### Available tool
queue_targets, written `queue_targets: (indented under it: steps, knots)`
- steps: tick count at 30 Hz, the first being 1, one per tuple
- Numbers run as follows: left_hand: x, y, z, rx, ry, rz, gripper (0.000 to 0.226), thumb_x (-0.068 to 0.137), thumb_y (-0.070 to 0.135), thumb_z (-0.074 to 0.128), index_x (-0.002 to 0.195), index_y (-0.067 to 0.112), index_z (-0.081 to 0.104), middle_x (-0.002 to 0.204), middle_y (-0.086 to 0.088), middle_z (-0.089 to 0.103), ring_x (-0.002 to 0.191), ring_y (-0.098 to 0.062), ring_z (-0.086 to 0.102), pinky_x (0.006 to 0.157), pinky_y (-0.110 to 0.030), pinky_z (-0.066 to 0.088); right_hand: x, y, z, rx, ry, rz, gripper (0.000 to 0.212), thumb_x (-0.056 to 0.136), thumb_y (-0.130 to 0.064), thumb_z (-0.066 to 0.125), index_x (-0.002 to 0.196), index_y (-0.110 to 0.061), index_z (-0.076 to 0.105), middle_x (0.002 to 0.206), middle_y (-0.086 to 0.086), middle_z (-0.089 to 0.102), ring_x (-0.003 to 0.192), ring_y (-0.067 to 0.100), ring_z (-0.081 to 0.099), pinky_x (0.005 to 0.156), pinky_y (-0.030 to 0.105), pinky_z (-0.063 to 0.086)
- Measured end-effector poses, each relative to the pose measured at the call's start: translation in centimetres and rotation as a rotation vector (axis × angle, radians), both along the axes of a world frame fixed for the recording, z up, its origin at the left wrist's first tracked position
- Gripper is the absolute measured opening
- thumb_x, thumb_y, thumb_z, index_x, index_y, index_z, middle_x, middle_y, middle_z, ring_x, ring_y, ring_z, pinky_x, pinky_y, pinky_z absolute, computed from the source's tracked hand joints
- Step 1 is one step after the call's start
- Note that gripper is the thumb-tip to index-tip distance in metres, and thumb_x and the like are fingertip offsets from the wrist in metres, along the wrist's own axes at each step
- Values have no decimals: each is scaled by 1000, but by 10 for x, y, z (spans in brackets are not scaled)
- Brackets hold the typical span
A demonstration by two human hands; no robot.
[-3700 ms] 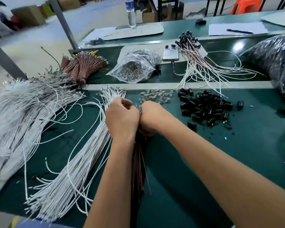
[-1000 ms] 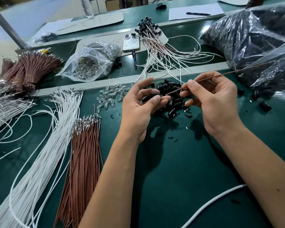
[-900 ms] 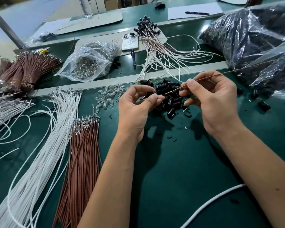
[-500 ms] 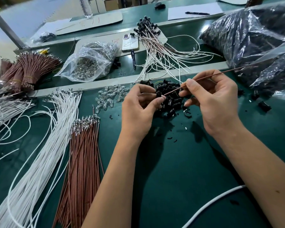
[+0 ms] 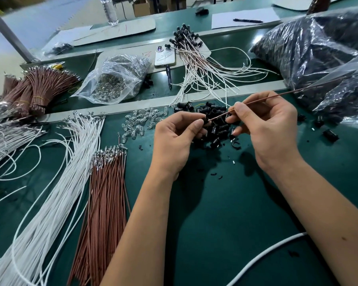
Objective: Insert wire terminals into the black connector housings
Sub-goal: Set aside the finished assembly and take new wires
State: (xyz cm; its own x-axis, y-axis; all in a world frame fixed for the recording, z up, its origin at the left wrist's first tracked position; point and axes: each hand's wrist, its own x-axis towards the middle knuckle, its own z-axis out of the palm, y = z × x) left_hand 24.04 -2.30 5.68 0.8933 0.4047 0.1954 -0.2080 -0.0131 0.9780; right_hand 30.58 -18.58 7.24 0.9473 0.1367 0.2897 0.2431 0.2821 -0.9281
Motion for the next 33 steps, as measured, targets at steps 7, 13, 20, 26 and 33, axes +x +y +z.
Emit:
queue_targets:
  steps: [7,13,20,26,33]
  knots:
    - [-2,-4,3,-17,15,-54,12,93,-3,66,99,5,74,94,-17,77,75,-18,68,74,-25,56,-2,1,-2,-11,-9,-2,14,94,-1,73,97,-3,60,85,16,77,73,30,76,50,25,54]
    - [-3,-6,4,-17,15,-66,11,94,-1,67,101,4,74,92,-14,78,74,-16,69,73,-24,55,-4,4,-4,-24,-33,1,14,92,-2,75,94,-1,61,82,16,76,71,28,77,49,25,53]
    - [-6,-13,8,30,26,-115,12,89,0,74,100,2,73,87,-10,78,75,-16,72,72,-25,57,-8,6,-5,-133,1,42,16,87,-9,82,81,-16,69,73,3,76,61,14,69,46,21,46]
    - [-8,-16,12,91,86,-154,26,81,0,80,102,11,69,85,-10,78,79,-22,74,74,-37,60,-9,4,-1,-218,90,197,13,88,-12,82,78,-17,75,67,-3,70,54,2,56,48,13,41]
    - [-8,-13,20,-386,50,-16,21,69,11,82,87,10,73,86,-13,76,72,-19,70,73,-27,58,-12,3,1,-414,-72,161,20,94,-28,77,85,-10,74,62,-7,64,49,1,50,49,15,40]
